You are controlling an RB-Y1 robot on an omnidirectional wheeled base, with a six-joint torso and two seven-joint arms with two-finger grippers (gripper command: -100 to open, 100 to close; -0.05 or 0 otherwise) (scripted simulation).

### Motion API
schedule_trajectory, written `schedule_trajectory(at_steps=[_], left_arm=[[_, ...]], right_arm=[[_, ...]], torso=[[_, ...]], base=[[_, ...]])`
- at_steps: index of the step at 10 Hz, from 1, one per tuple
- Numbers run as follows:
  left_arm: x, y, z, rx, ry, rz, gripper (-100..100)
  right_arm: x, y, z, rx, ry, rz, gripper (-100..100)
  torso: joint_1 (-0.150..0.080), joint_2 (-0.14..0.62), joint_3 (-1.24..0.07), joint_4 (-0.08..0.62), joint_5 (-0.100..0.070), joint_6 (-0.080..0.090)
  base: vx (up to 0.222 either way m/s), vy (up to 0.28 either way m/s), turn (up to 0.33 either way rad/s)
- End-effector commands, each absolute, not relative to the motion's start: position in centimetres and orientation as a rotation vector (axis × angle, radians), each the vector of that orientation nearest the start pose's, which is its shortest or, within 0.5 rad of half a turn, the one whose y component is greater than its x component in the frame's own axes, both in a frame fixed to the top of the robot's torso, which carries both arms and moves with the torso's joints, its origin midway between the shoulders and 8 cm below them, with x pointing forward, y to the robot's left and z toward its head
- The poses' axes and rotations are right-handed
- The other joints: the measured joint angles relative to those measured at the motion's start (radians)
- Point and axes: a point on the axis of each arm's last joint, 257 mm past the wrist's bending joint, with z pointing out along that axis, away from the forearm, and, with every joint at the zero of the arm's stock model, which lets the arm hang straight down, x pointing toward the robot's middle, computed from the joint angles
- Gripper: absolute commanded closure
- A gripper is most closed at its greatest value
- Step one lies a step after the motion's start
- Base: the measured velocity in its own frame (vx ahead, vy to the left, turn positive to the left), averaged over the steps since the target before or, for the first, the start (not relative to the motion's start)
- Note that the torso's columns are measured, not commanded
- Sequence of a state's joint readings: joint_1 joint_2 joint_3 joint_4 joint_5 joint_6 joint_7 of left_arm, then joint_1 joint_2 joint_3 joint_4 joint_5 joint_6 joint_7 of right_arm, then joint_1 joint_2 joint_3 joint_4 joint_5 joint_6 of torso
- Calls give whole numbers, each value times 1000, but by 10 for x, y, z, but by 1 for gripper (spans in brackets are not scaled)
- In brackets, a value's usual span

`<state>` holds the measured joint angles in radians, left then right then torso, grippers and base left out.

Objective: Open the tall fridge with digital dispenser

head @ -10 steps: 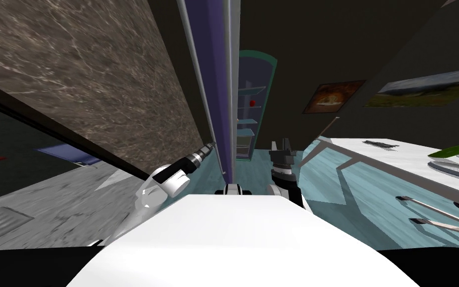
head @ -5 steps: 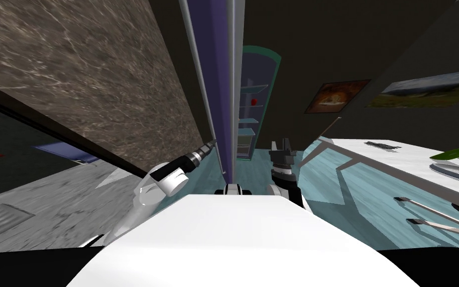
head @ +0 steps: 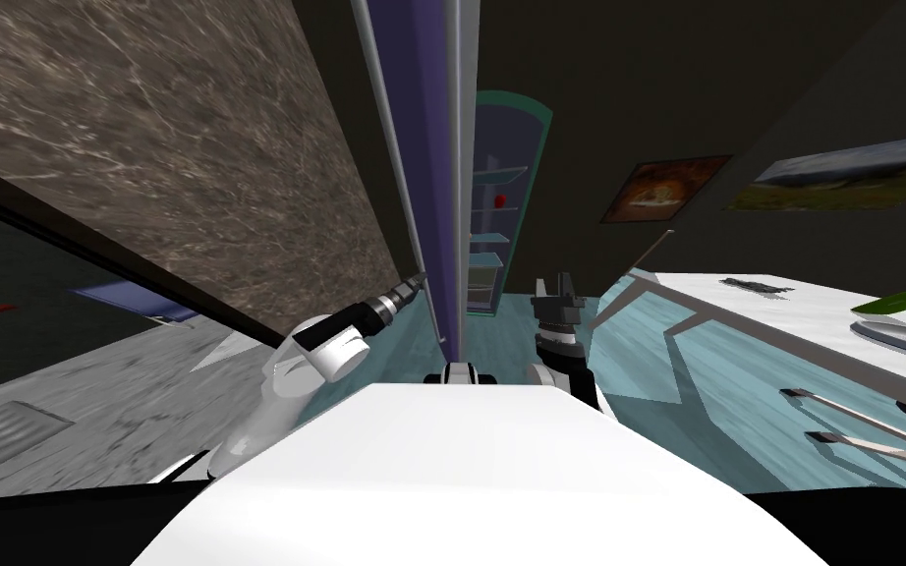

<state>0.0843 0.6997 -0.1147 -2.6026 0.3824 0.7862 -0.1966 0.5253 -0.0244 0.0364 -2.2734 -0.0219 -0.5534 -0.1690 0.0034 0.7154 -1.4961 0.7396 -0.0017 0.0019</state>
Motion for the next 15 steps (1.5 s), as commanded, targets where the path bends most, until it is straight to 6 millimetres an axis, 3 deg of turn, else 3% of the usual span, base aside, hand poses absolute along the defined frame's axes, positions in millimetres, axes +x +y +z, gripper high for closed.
schedule_trajectory(at_steps=[1,11,12,13,15], left_arm=[[416,153,-10,-454,1685,-1052,-100],[419,156,13,-446,1688,-1053,-100],[416,152,3,-447,1708,-1055,-100],[417,152,4,-448,1707,-1055,0],[416,151,4,-445,1708,-1058,0]], right_arm=[[336,-269,23,704,557,1508,0],[336,-269,23,704,557,1508,0],[336,-269,23,704,557,1508,0],[336,-269,23,704,557,1508,0],[336,-269,23,704,557,1508,0]], torso=[[-1,1,1,0,0,0],[-1,1,1,0,0,0],[-2,5,6,-3,1,-1],[-1,13,12,-4,2,-2],[-1,14,14,-5,3,-1]], base=[[0,0,0],[-1,-8,5],[1,-6,-3],[-2,3,11],[0,0,0]])
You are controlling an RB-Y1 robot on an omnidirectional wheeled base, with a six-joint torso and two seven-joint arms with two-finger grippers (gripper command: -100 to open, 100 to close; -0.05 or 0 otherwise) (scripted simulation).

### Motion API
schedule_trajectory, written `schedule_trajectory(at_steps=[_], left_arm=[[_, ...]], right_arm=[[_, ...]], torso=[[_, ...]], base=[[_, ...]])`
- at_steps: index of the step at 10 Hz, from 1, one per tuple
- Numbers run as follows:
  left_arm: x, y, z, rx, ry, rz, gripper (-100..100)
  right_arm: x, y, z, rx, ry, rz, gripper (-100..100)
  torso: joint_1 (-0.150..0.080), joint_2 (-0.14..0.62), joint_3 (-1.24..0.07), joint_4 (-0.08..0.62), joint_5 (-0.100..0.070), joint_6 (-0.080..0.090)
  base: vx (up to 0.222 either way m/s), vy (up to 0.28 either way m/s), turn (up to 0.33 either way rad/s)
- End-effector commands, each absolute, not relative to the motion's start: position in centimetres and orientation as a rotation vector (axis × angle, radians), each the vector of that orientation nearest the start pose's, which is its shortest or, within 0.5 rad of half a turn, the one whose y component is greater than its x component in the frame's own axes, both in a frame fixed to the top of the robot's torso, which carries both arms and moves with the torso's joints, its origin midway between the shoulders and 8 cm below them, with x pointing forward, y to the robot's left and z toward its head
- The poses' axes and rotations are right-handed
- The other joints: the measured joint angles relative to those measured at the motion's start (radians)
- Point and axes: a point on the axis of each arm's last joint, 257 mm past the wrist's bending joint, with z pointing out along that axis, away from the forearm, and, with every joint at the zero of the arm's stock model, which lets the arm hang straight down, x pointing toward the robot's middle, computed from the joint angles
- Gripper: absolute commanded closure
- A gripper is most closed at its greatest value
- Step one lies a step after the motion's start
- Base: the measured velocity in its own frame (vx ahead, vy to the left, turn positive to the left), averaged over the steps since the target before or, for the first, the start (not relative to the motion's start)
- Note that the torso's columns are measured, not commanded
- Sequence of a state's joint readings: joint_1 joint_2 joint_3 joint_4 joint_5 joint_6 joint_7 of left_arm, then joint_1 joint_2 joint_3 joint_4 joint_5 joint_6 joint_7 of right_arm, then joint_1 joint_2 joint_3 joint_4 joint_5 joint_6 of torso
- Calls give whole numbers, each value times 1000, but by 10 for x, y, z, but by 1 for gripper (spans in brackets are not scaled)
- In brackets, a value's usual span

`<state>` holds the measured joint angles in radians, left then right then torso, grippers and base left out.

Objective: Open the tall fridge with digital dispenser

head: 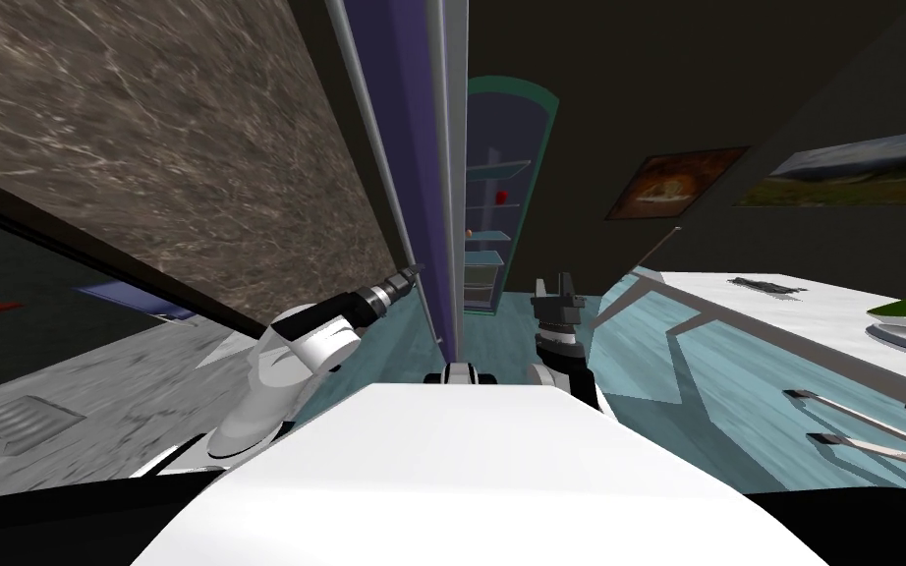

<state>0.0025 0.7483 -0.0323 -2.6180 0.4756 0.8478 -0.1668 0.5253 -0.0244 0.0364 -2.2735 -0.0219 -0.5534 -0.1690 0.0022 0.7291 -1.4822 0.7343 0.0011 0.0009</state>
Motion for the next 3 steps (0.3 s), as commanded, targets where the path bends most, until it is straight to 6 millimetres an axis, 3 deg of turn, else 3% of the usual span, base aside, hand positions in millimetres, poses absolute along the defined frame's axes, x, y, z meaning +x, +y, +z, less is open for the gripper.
schedule_trajectory(at_steps=[1,3], left_arm=[[416,151,4,-443,1708,-1058,0],[416,150,4,-440,1708,-1059,0]], right_arm=[[336,-269,23,704,557,1508,0],[336,-269,23,704,557,1508,0]], torso=[[0,0,0,0,0,0],[0,1,1,0,0,0]], base=[[0,0,0],[0,0,0]])
